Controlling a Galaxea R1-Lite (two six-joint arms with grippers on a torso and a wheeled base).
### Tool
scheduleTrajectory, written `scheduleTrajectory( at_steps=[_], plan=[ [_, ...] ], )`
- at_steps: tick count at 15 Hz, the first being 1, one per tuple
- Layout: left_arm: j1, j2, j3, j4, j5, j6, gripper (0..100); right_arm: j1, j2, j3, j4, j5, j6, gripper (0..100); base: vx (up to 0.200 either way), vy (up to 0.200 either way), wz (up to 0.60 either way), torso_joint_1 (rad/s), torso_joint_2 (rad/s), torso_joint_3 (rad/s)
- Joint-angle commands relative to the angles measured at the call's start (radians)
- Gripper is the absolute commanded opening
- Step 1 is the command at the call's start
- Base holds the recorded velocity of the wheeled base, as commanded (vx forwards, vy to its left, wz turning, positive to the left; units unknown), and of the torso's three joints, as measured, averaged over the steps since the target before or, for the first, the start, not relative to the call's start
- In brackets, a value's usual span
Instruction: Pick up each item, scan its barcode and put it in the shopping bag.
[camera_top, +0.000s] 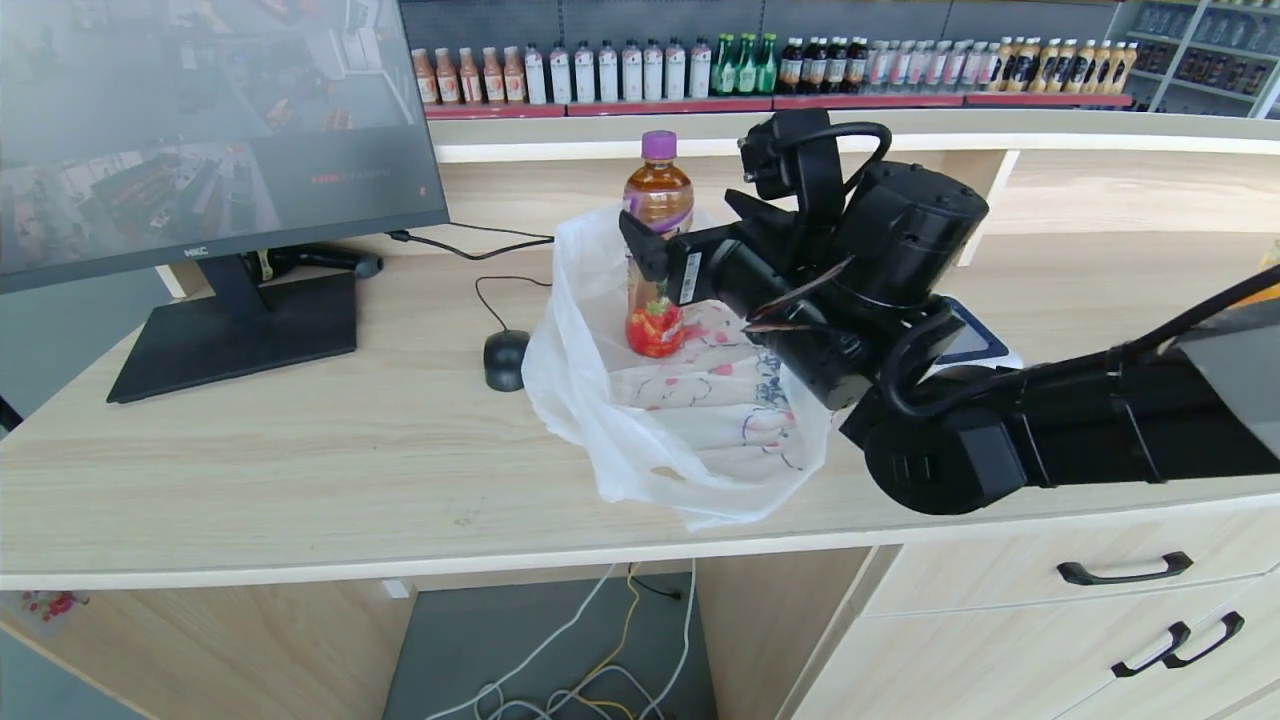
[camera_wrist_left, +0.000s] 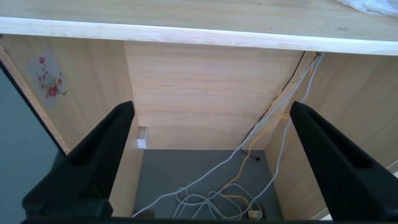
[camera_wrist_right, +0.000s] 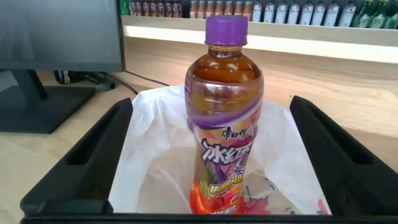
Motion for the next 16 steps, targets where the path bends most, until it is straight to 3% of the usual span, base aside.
scheduleTrajectory(
  at_steps=[1,3,7,10,16],
  plan=[
    [0.0,0.0,0.0,0.0,0.001,0.0,100,0.03,-0.087,0.163,-0.084,-0.017,0.001,100,0.0,0.0,0.0,0.0,0.0,0.0],
    [0.0,0.0,0.0,0.0,0.001,0.0,100,0.037,-0.148,0.327,-0.159,-0.019,0.001,100,0.0,0.0,0.0,0.0,0.0,0.0],
    [0.0,0.0,0.0,0.0,0.001,0.0,100,0.037,-0.209,0.53,-0.322,-0.017,0.006,100,0.0,0.0,0.0,0.0,0.0,0.0],
    [0.0,0.0,0.0,0.0,0.001,0.0,100,0.041,-0.229,0.729,-0.513,-0.019,0.029,100,0.0,0.0,0.0,0.0,0.0,0.0],
    [0.0,0.0,0.0,0.0,0.001,0.005,100,0.049,-0.242,0.798,-0.569,-0.02,0.027,100,0.0,0.0,0.0,0.0,0.0,0.0]
  ],
)
